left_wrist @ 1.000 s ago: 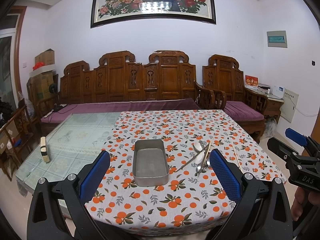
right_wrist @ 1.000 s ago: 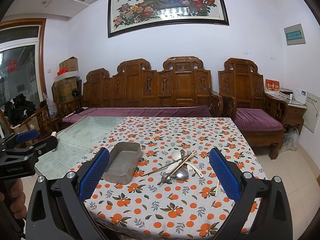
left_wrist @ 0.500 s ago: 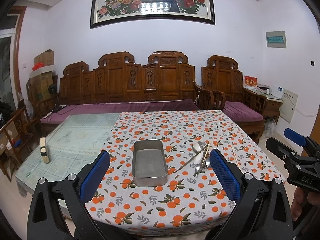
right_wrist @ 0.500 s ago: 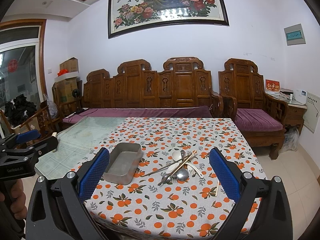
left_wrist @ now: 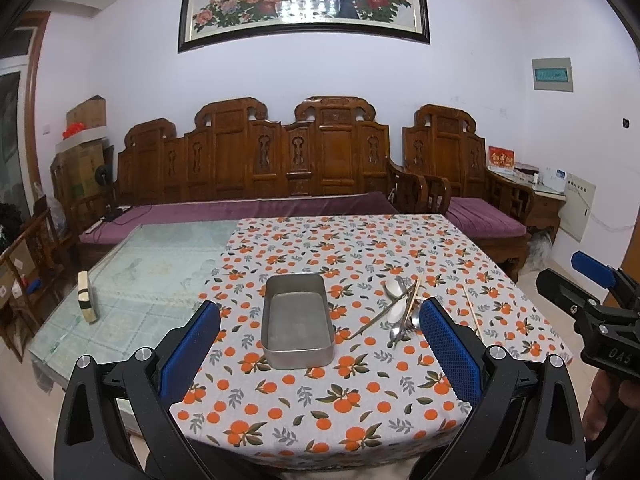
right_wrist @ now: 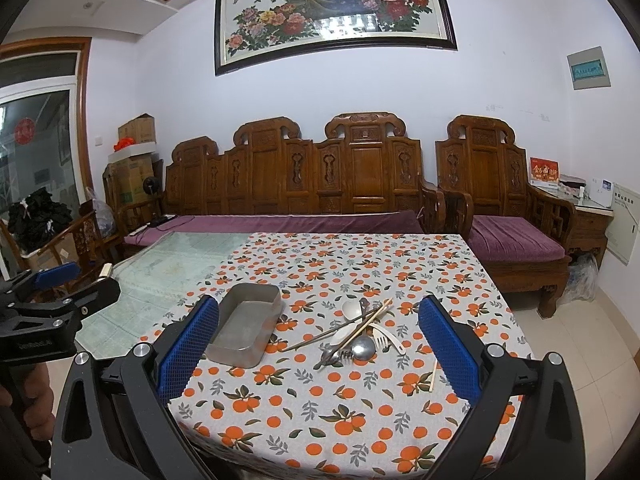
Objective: Organize utensils
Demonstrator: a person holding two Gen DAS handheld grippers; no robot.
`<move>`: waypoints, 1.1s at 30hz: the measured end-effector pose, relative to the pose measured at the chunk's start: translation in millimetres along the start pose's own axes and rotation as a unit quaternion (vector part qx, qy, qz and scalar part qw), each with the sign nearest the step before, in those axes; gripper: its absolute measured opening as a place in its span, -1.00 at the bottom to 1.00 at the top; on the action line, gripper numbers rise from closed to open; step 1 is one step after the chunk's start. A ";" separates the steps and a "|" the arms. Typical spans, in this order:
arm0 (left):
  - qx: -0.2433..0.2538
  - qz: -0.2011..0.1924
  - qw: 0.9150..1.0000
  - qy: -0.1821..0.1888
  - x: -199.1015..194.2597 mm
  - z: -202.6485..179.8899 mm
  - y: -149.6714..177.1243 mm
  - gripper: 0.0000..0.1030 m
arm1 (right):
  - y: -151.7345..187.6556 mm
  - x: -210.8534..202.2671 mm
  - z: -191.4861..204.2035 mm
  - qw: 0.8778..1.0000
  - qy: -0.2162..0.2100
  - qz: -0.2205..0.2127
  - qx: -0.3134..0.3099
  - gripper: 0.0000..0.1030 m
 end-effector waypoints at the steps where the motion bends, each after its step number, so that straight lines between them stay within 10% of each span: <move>1: -0.002 0.003 1.000 0.001 3.5 0.8 1.4 0.88 | 1.2 1.0 -1.0 1.000 0.000 0.001 0.000 0.95; 33: 0.040 0.141 0.988 0.045 150.0 -12.5 44.5 0.88 | 13.4 183.5 -74.3 0.991 0.078 0.072 -0.079 0.74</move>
Point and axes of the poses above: each gripper's, at about its wrist camera, not at the fingertips, and x roughly the way its jaws point, z to its left, y to its underside, the point moved 7 cm from there along x, roughly the way its jaws point, and after that the axes turned 12 degrees about y, right-handed, at the moved point
